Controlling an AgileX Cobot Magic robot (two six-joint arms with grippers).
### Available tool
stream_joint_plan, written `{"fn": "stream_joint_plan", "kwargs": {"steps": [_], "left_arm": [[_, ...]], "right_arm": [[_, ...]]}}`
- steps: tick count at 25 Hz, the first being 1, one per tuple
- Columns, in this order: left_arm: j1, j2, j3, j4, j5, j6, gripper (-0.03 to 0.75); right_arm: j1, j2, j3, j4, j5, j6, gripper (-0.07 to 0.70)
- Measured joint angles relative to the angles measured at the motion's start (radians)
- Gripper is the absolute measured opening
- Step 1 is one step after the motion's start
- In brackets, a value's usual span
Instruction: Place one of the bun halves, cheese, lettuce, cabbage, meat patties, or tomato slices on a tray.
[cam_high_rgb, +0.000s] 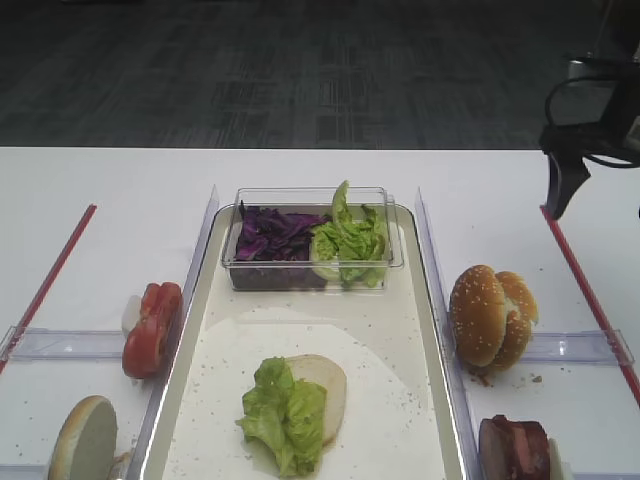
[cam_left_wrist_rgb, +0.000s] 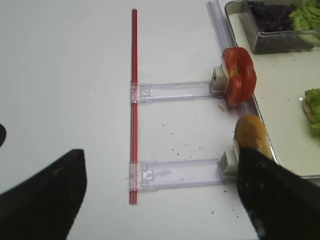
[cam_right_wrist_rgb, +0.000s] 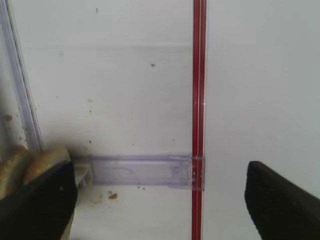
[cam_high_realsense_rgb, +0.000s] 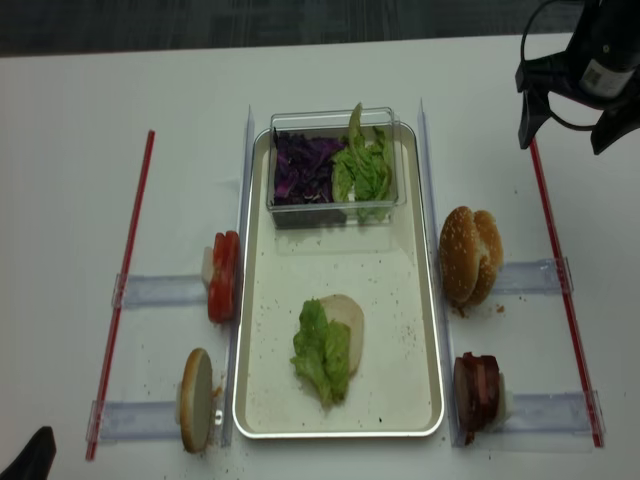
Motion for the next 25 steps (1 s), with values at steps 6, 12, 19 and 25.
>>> {"fn": "stream_joint_plan", "kwargs": {"steps": [6, 12, 19, 25], "left_arm": [[0.000, 0.000, 0.000, 0.000, 0.000, 0.000, 0.565], [0.000, 0.000, 0.000, 0.000, 0.000, 0.000, 0.565], [0.000, 0.000, 0.000, 0.000, 0.000, 0.000, 0.565], [0.000, 0.000, 0.000, 0.000, 0.000, 0.000, 0.565]], "right_arm": [[0.000, -0.156, 0.205, -0.001, -0.004, -0.009, 0.692], [0.000, -0.354, 0.438, -0.001, -0.028, -0.021, 0.692], [-0.002, -0.605, 0.678, -0.001, -0.081, -0.051, 0.692], [-0.002, -0.838, 0.791, -0.006, -0.088, -0.057, 0.692]]}}
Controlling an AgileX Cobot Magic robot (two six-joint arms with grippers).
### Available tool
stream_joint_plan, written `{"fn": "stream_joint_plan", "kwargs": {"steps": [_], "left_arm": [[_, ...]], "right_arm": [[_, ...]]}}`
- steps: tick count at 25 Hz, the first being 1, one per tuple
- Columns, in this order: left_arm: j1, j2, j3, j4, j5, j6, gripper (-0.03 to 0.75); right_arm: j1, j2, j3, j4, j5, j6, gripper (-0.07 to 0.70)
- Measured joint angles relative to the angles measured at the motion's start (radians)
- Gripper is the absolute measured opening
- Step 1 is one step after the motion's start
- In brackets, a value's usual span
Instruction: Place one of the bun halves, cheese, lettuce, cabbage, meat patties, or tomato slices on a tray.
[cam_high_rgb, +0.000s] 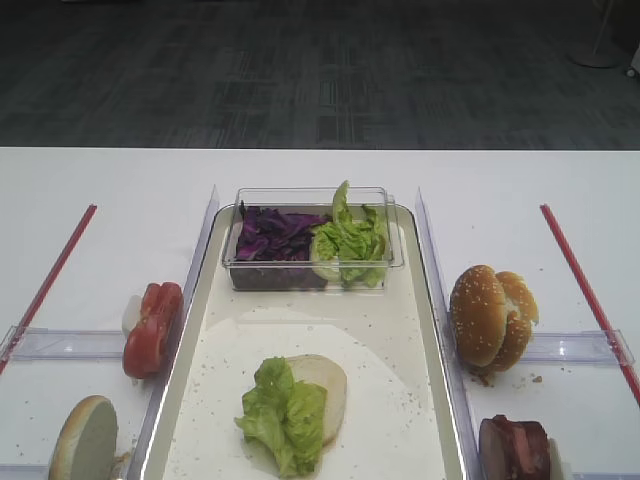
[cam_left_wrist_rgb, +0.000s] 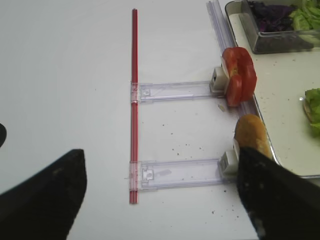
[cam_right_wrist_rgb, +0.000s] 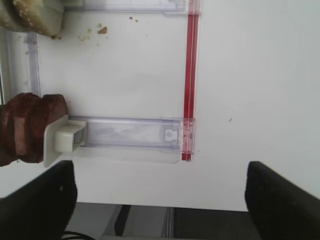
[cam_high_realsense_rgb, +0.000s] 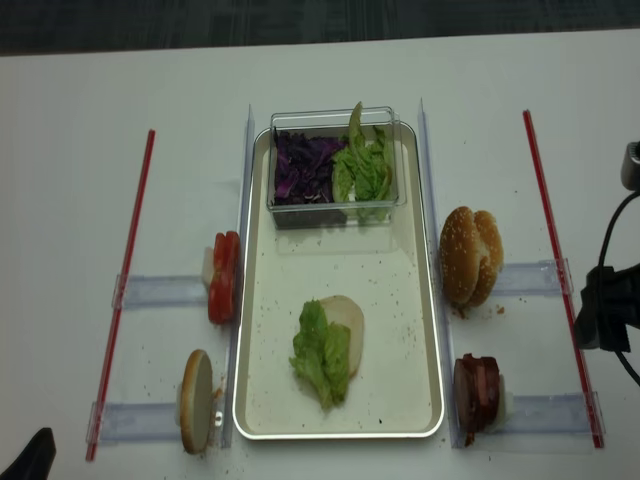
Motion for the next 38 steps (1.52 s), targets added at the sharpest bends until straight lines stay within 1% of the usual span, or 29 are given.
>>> {"fn": "stream_joint_plan", "kwargs": {"steps": [6, 11, 13, 21, 31, 34, 38], "left_arm": [[0.000, 0.000, 0.000, 0.000, 0.000, 0.000, 0.565], [0.000, 0.000, 0.000, 0.000, 0.000, 0.000, 0.565], [0.000, 0.000, 0.000, 0.000, 0.000, 0.000, 0.565], [0.000, 0.000, 0.000, 0.000, 0.000, 0.000, 0.565], [0.000, 0.000, 0.000, 0.000, 0.000, 0.000, 0.565], [0.000, 0.000, 0.000, 0.000, 0.000, 0.000, 0.565], [0.000, 0.000, 0.000, -0.002, 0.000, 0.000, 0.565]], "right_arm": [[0.000, -0.238, 0.091, -0.030, -0.010, 0.000, 0.692], [0.000, -0.379, 0.188, -0.039, -0.025, 0.000, 0.692], [0.000, -0.436, 0.210, -0.047, -0.026, 0.002, 0.692], [0.000, -0.683, 0.214, -0.054, -0.029, 0.002, 0.692], [0.000, -1.011, 0.214, -0.057, -0.015, 0.002, 0.692], [0.000, -1.053, 0.214, -0.059, -0.008, 0.002, 0.692], [0.000, -1.056, 0.214, -0.061, -0.006, 0.002, 0.692]]}}
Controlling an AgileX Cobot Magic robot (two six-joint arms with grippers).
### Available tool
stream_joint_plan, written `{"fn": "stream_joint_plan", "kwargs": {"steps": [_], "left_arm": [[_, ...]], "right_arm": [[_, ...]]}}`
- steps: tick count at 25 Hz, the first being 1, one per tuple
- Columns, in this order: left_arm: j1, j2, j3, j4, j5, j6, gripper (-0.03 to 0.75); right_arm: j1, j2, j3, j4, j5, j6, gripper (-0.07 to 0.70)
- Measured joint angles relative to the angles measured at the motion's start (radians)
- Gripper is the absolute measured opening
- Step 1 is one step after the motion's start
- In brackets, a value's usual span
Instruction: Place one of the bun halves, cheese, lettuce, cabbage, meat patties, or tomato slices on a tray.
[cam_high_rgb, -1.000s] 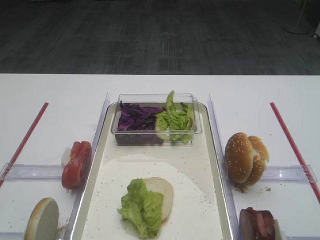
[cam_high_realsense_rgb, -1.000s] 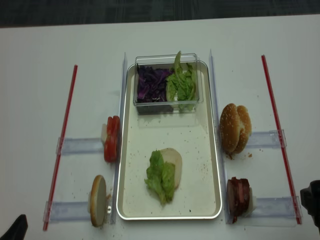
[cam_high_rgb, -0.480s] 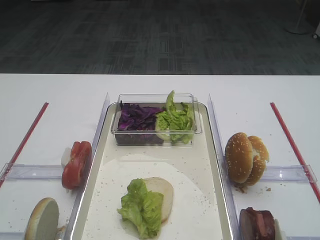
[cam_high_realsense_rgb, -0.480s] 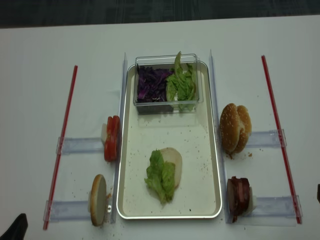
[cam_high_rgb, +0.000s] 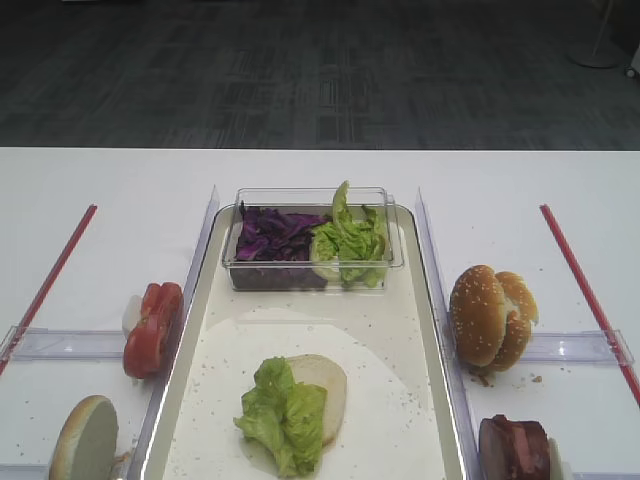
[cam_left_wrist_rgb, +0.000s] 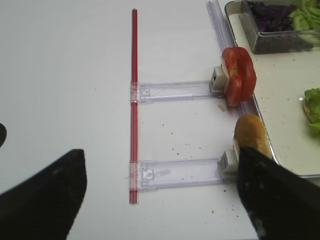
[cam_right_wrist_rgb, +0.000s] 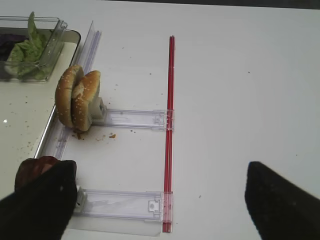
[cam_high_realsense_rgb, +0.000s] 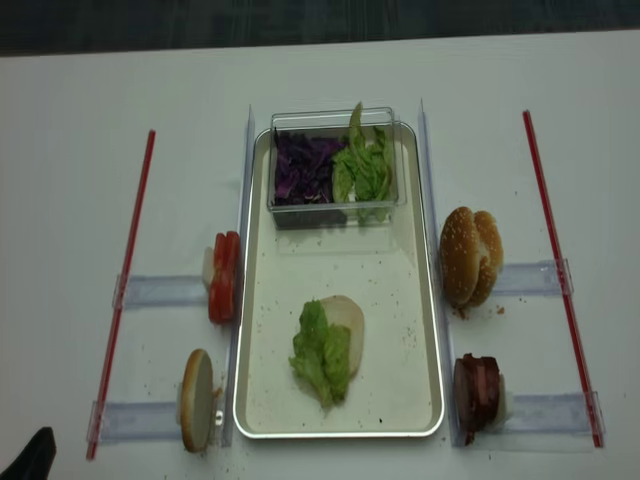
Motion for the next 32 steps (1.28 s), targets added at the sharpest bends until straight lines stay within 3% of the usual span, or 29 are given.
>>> {"fn": "stream_joint_plan", "kwargs": {"steps": [32], "left_arm": [[0.000, 0.000, 0.000, 0.000, 0.000, 0.000, 0.565]], "right_arm": [[0.000, 0.000, 0.000, -0.004, 0.000, 0.031, 0.692]]}}
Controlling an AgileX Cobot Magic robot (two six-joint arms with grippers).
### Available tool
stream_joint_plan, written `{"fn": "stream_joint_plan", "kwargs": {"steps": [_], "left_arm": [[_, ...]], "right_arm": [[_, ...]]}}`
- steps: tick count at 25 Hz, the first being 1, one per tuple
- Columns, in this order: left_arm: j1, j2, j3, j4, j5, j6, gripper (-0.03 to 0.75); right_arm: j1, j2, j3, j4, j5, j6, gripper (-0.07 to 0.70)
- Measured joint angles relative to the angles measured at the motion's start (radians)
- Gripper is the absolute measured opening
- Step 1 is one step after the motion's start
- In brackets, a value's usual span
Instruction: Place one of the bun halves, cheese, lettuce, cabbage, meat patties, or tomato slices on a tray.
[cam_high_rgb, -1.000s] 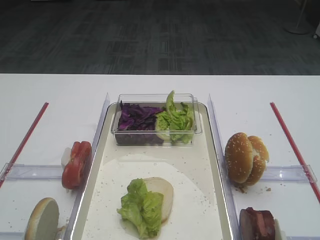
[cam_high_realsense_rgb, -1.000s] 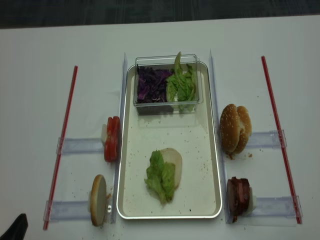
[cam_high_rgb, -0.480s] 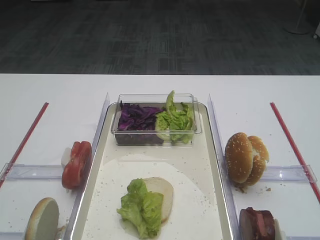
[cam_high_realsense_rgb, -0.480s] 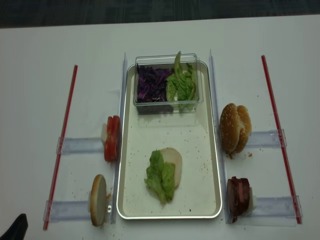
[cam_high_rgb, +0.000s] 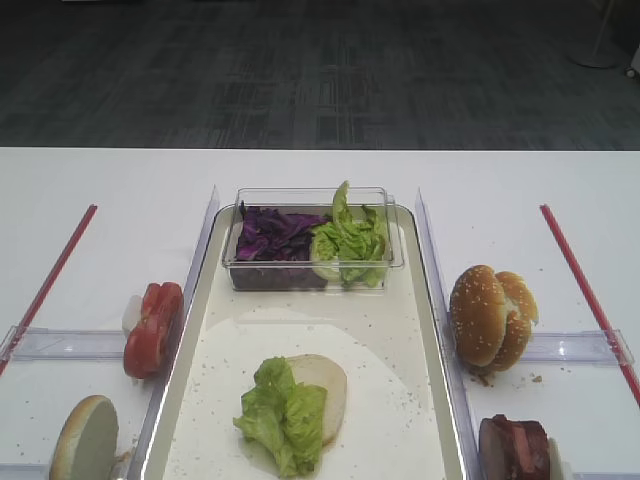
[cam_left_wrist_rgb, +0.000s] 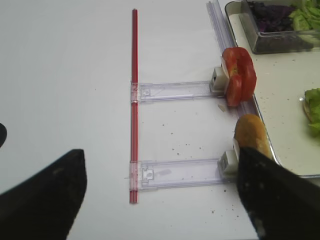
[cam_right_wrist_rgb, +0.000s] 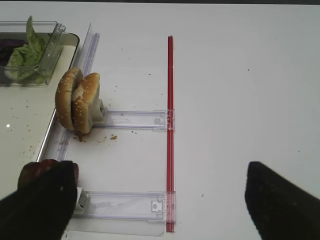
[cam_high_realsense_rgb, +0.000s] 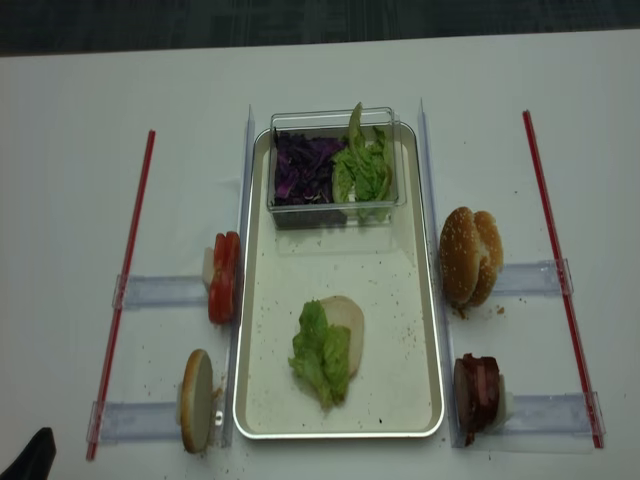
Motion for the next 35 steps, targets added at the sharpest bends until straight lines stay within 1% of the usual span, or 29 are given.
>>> {"fn": "stream_joint_plan", "kwargs": {"steps": [35], "left_arm": [[0.000, 0.000, 0.000, 0.000, 0.000, 0.000, 0.565]], "right_arm": [[0.000, 0.000, 0.000, -0.013, 0.000, 0.015, 0.692]]}}
